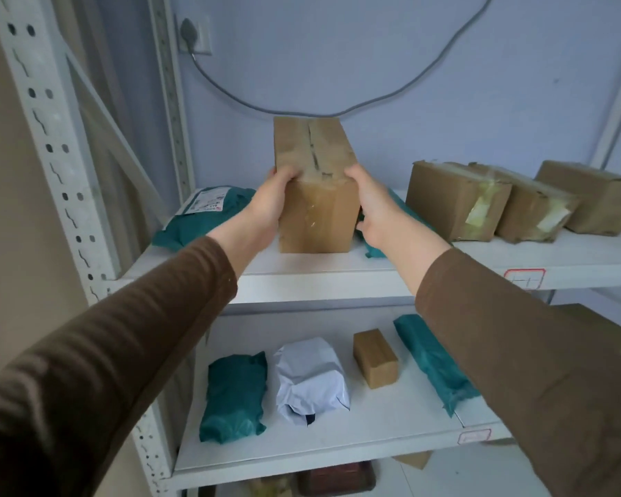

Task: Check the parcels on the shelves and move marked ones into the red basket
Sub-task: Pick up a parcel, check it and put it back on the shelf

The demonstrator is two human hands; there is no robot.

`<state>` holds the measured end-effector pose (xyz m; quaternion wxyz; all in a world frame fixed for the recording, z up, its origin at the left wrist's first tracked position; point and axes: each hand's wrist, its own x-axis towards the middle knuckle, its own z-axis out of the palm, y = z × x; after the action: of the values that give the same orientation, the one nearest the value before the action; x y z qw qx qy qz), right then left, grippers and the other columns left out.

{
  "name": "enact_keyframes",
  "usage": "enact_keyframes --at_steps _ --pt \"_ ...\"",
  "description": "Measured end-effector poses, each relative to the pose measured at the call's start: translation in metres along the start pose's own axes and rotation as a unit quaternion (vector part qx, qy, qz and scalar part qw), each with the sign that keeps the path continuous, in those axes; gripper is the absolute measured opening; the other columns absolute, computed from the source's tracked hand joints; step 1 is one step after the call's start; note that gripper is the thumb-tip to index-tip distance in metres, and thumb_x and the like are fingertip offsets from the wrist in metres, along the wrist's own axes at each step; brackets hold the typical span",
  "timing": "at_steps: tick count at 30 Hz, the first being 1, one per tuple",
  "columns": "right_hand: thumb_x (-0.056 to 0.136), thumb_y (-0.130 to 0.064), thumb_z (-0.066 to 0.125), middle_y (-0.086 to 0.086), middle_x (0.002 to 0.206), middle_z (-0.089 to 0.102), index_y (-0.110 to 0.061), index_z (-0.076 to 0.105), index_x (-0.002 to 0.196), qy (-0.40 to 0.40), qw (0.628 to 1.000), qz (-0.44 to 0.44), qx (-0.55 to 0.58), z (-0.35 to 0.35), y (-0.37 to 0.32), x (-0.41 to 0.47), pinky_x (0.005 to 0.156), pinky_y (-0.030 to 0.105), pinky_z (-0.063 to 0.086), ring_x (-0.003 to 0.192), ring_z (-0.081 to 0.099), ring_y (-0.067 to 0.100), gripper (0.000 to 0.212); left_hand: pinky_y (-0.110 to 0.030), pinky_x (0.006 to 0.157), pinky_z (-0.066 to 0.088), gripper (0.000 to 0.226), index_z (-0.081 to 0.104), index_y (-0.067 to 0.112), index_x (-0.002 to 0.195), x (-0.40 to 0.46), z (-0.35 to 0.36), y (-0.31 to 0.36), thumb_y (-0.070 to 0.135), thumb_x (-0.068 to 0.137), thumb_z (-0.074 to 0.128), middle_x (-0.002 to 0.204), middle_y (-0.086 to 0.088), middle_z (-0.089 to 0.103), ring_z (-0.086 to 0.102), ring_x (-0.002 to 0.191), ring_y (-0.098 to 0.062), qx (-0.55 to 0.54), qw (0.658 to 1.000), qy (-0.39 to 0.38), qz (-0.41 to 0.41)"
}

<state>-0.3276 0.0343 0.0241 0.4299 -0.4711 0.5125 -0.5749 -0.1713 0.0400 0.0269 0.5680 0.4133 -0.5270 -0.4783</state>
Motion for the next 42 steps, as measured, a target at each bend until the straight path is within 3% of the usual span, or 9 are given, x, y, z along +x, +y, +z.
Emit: enact_keyframes --at_steps 5,12,14,18,22,26,32,37,42 --pt "0.093 -0.042 0.063 -0.012 0.131 0.066 -0.034 0.051 0.139 -0.060 0.990 -0.110 0.056 -0.027 0.022 -0.077 0.095 0.031 0.046 0.127 0.058 0.013 0.048 -0.007 0.070 0.052 0.052 0.043 0.023 0.153 -0.077 -0.003 -0.027 0.017 0.102 0.052 0.130 0.005 0.067 0.066 0.105 -0.005 -0.030 0.992 -0.004 0.126" --pt "0.092 -0.035 0.065 -0.008 0.139 0.066 -0.033 0.048 0.146 -0.077 0.966 -0.194 0.154 -0.100 0.070 -0.206 0.107 0.029 0.044 0.131 0.060 0.010 0.056 -0.043 0.126 0.029 0.060 0.032 0.027 0.160 -0.227 0.025 -0.053 0.047 0.104 0.041 0.165 0.011 0.040 0.035 0.153 -0.009 0.035 0.963 -0.062 0.258" --pt "0.093 -0.034 0.062 -0.005 0.137 0.068 -0.027 0.053 0.145 -0.059 0.965 -0.172 0.191 -0.125 0.082 -0.234 0.107 0.030 0.045 0.131 0.061 0.013 0.054 -0.047 0.129 0.023 0.061 0.031 0.025 0.161 -0.264 0.037 -0.061 0.051 0.106 0.031 0.166 0.010 0.038 0.032 0.156 -0.011 0.057 0.959 -0.059 0.270" --pt "0.095 -0.046 0.061 0.002 0.135 0.071 -0.019 0.061 0.142 -0.050 0.951 -0.049 0.302 -0.170 0.107 -0.276 0.110 0.037 0.045 0.127 0.064 0.019 0.054 -0.025 0.125 0.028 0.052 0.030 0.009 0.160 -0.327 0.063 -0.072 0.028 0.111 0.028 0.165 -0.002 0.042 0.035 0.155 -0.012 0.108 0.949 -0.074 0.287" --pt "0.103 -0.050 0.044 0.007 0.135 0.071 -0.019 0.064 0.142 -0.040 0.922 0.056 0.382 -0.203 0.135 -0.298 0.093 0.038 0.050 0.120 0.064 0.023 0.053 -0.056 0.129 0.012 0.050 0.033 0.028 0.160 -0.360 0.082 -0.073 0.038 0.111 0.031 0.162 0.006 0.048 0.031 0.157 -0.014 0.209 0.921 -0.110 0.309" --pt "0.105 -0.050 0.040 0.011 0.140 0.068 -0.018 0.061 0.145 -0.042 0.916 0.084 0.389 -0.224 0.154 -0.307 0.110 0.045 0.043 0.138 0.056 0.029 0.056 -0.052 0.131 0.006 0.048 0.033 0.038 0.156 -0.375 0.103 -0.073 0.039 0.108 0.033 0.161 0.014 0.048 0.029 0.157 -0.008 0.267 0.901 -0.111 0.322" --pt "0.099 -0.047 0.058 -0.001 0.146 0.064 -0.024 0.055 0.149 -0.054 0.971 -0.034 0.231 -0.234 0.158 -0.320 0.116 0.043 0.041 0.140 0.056 0.019 0.055 -0.013 0.114 0.035 0.055 0.040 0.035 0.158 -0.380 0.099 -0.093 0.046 0.104 0.043 0.153 0.021 0.055 0.044 0.145 0.005 0.100 0.972 -0.084 0.197" --pt "0.096 -0.039 0.058 -0.034 0.149 0.051 -0.039 0.034 0.157 -0.118 0.980 -0.160 -0.025 -0.230 0.166 -0.330 0.110 0.011 0.039 0.140 0.044 -0.011 0.065 -0.030 0.122 0.038 0.058 0.040 0.032 0.159 -0.373 0.084 -0.108 0.044 0.104 0.054 0.156 0.022 0.052 0.046 0.145 0.002 0.078 0.983 -0.078 0.148" --pt "0.108 -0.032 0.049 -0.020 0.171 0.021 -0.030 0.007 0.166 -0.152 0.950 -0.210 -0.176 -0.223 0.186 -0.323 0.126 0.021 0.019 0.156 0.019 -0.002 0.072 -0.053 0.110 0.051 0.056 0.055 0.022 0.150 -0.370 0.073 -0.129 0.042 0.098 0.064 0.143 0.004 0.066 0.061 0.135 -0.020 0.139 0.977 -0.044 0.158"
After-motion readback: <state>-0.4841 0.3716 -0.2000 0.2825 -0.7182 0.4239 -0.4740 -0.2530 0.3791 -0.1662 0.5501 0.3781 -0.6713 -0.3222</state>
